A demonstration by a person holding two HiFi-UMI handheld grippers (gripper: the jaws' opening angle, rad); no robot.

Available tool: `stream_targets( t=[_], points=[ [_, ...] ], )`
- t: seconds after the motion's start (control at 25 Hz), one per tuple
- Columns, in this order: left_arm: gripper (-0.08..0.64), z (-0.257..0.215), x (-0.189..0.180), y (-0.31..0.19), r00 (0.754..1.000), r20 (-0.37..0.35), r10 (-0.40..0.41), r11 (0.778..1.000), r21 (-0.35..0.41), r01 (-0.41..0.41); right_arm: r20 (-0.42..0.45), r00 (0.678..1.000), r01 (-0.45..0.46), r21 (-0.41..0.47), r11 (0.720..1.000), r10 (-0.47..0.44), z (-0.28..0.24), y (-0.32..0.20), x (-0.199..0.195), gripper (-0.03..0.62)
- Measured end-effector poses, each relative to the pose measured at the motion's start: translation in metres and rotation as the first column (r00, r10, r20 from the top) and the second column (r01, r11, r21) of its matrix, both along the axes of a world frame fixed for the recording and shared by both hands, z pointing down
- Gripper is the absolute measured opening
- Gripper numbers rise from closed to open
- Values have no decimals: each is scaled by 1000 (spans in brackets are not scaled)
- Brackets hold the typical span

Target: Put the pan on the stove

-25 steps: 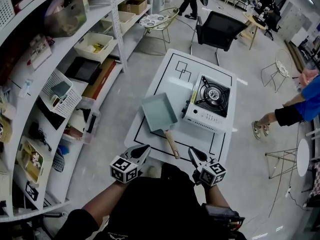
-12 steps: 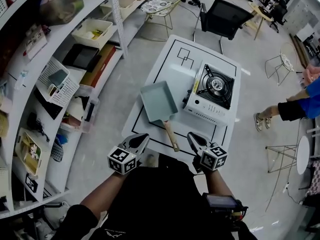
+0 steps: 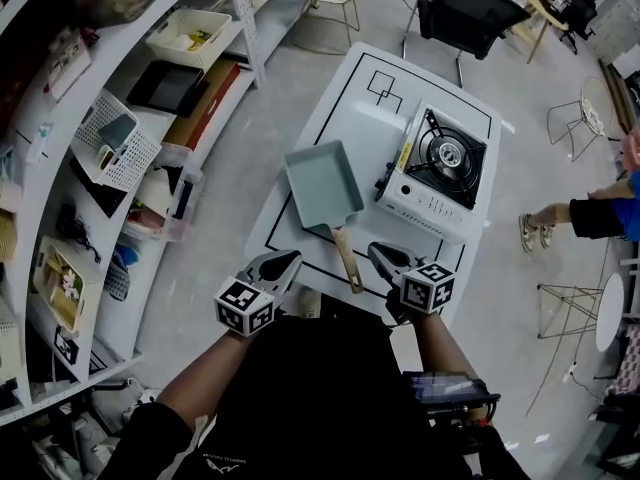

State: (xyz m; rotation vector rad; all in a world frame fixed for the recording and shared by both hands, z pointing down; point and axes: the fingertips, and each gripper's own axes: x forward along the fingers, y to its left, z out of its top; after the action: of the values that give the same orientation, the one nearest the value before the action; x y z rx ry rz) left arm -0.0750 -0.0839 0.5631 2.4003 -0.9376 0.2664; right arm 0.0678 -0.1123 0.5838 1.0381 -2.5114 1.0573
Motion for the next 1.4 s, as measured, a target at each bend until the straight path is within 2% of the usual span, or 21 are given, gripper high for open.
stream_targets(
  t=[0.2,0.44,0.52,0.8,1.0,1.4],
  points=[
    [9,12,-1,-1,1000,3,-11,1000,-12,11,0,999,38,-54,998,-38,16,-9,0,28],
    [9,16,2,-3,1000,2,-13,999,-29,13,132,989,85,-194,977,-60,22,-13,-6,39],
    [9,14,4,-5,1000,-1,-10,999,-32,10,163,983,124,-246,961,-85,25,-12,-12,93],
    [9,18,5,-5,1000,0,-22,999,-49,22,219,963,238,-404,883,-160,43,-3,-30,156],
    [9,16,5,-2,1000,-3,-15,997,-73,15,271,949,276,-458,845,-163,47,-4,-39,203],
    [9,22,-7,-5,998,22,-51,996,-74,52,368,915,358,-547,757,-166,62,-5,-55,235]
  ],
)
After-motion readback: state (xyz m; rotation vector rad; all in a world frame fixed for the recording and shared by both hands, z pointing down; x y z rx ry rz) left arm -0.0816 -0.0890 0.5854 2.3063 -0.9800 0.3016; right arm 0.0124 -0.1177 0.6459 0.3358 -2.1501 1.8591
